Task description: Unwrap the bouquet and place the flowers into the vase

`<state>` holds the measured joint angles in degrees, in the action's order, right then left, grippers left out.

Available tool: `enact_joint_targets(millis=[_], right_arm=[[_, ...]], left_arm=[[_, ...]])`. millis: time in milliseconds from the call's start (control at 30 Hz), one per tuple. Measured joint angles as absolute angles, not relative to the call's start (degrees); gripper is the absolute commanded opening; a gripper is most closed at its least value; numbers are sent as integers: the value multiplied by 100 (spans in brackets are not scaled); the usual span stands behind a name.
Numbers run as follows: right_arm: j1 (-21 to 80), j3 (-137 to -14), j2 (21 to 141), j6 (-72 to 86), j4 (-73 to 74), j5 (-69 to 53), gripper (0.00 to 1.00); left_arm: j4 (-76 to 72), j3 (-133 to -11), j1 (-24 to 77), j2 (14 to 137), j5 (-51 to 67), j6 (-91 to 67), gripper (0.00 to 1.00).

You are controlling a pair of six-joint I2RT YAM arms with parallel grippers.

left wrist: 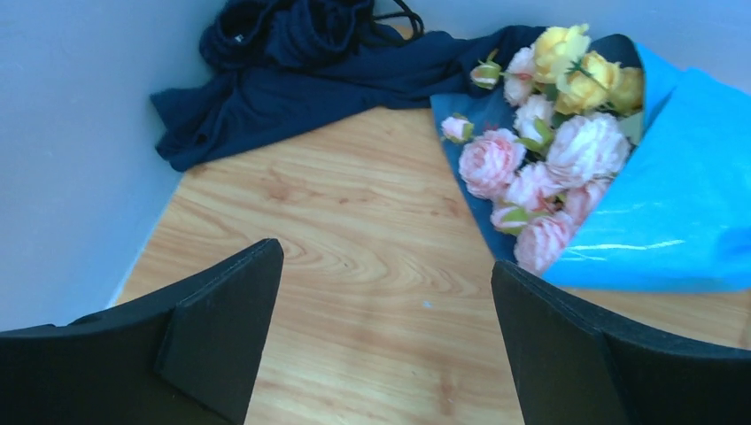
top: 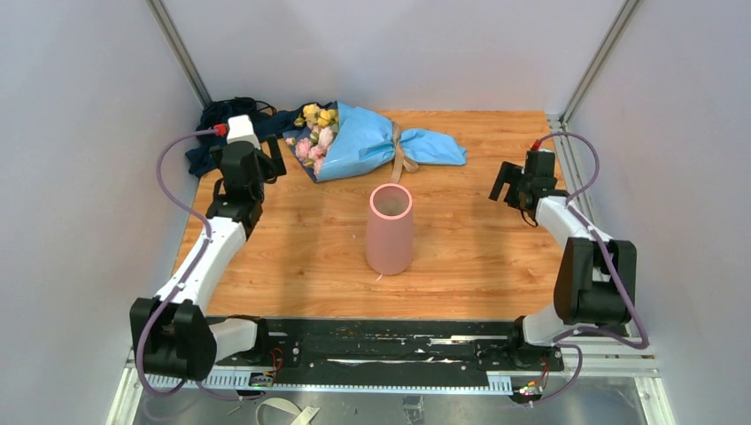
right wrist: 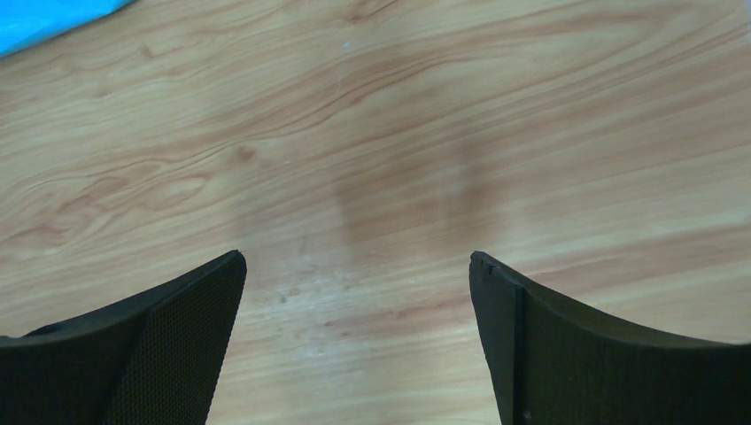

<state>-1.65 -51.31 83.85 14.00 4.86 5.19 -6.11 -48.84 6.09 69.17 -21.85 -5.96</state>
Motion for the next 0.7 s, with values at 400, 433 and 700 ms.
enact_joint_targets(millis=[400,433,700], right_arm=[[-110,-5749,8768,2300,1439,-1780,53],[-110,-5754,8742,2342,1479,-1848,42],[34,-5765,8691,2770,1806,-2580,0]], left_arm=[[1420,-4753,602,6864,163,-2370,7],[1435,-4700,600,6954,399,-2480,0],[1011,-4626,674,8108,2626,-3374,0]])
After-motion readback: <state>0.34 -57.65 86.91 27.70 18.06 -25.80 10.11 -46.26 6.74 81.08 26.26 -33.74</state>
